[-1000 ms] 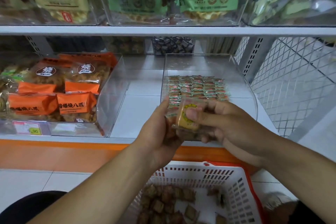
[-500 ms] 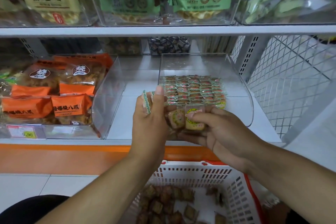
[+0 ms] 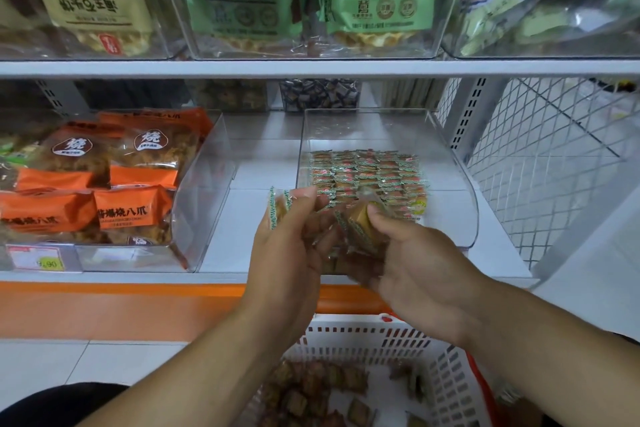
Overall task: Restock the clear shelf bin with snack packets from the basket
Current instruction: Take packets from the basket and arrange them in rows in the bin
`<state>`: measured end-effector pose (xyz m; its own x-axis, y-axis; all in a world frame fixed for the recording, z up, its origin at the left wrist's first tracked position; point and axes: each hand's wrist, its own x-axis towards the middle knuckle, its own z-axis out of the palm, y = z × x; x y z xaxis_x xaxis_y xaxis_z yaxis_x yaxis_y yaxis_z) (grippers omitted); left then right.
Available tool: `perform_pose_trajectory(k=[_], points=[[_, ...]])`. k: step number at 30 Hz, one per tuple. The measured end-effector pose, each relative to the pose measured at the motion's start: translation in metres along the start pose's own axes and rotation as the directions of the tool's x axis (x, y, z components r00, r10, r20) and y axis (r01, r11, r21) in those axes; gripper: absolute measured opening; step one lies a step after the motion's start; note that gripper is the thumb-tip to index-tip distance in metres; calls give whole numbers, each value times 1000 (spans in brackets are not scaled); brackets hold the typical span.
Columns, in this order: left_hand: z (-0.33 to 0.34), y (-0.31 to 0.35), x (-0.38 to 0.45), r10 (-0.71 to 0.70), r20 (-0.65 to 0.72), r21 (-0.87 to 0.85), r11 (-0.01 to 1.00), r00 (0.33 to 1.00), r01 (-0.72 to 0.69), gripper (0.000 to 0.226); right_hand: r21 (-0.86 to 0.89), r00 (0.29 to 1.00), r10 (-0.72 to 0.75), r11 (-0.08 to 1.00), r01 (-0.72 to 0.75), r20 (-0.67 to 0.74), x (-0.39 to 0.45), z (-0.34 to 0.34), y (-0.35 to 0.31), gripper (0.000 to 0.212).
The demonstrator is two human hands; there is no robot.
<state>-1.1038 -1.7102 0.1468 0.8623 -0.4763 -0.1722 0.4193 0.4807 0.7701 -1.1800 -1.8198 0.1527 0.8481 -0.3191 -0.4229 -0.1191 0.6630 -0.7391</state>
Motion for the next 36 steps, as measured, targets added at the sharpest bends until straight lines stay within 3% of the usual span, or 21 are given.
perform_pose_trajectory(k=[2,7,10,11,17,28,36], points=[[0,3,2,-41,7,-13,999,999,41,19,-16,1000,12,1000,-11,18,-1,-1,1,29],[-1,15,4,-97,-49,145,984,994,103,43,-194,961,-268,948,251,-68,6,-8,-14,30],[-3,20,1,-197,50,-7,980,979,197,74,-221,961,-275,937,269,6,7,-12,-24,32],[-5,20,2,-203,67,-38,978,977,206,76,-220,966,-257,941,257,29,7,-13,-24,33],[-5,16,7,-119,-2,103,988,993,119,31,-116,959,-118,982,152,257,4,-11,-20,34],[-10,14,8,34,13,146,989,999,-35,54,-215,948,-143,954,208,283,7,-17,-42,55],[-17,11,15,162,97,238,954,982,-181,63,-297,950,-159,925,238,267,9,-23,-49,52]])
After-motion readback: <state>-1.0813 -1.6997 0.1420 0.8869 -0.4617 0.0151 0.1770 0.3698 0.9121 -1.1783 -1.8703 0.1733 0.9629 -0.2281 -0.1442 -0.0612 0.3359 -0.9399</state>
